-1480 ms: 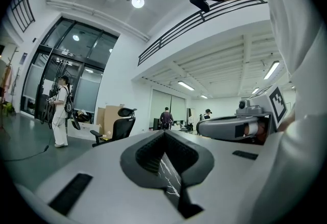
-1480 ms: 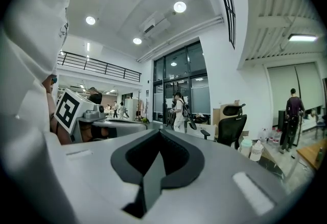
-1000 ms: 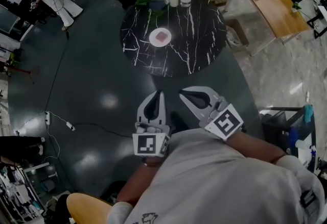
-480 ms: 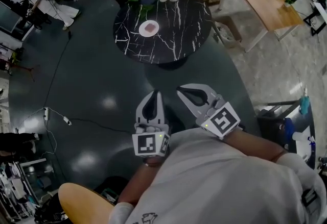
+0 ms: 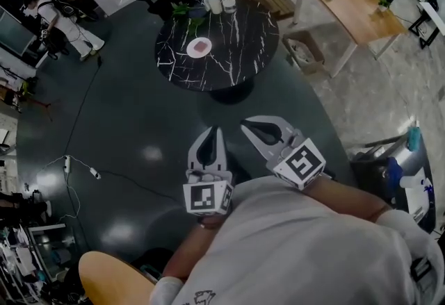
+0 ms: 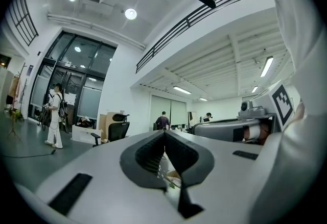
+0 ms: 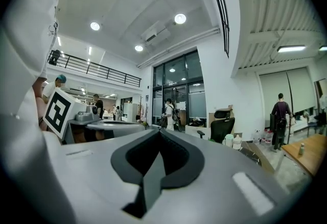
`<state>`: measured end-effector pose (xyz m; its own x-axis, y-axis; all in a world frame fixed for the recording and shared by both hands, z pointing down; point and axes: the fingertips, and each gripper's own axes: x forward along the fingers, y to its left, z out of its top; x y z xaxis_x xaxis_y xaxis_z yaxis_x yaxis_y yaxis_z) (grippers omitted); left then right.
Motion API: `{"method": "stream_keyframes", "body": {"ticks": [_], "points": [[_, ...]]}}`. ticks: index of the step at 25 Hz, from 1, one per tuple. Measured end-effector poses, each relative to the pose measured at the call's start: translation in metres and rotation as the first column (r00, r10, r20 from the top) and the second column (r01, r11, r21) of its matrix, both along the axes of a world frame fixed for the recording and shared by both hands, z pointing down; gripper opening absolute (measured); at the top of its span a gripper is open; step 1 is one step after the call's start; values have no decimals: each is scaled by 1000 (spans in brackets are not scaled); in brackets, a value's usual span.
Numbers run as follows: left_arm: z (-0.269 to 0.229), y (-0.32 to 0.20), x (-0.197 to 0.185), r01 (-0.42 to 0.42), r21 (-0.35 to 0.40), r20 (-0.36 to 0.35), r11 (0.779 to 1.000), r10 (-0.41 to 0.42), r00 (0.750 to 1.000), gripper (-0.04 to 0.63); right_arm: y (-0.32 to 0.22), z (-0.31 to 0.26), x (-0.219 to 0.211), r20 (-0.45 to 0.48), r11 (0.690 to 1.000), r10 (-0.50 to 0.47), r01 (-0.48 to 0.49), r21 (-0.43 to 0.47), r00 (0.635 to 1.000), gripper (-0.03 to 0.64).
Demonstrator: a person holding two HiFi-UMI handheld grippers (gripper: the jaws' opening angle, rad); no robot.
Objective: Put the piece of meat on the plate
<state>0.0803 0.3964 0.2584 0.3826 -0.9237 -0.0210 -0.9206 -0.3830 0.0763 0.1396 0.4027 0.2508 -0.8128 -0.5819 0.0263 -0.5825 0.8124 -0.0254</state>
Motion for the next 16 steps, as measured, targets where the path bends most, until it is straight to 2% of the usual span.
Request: {"method": "stream_keyframes", "body": {"ticks": [8, 16], "points": [[-7, 14, 16, -33, 3, 7, 999, 33, 999, 8, 17, -4, 13, -15, 1000, 10, -10, 22, 1000, 2], [-18, 23, 23, -43, 3, 23, 999, 43, 999, 8, 26, -13, 16, 12, 1000, 22, -22, 6, 1000, 2]]}}
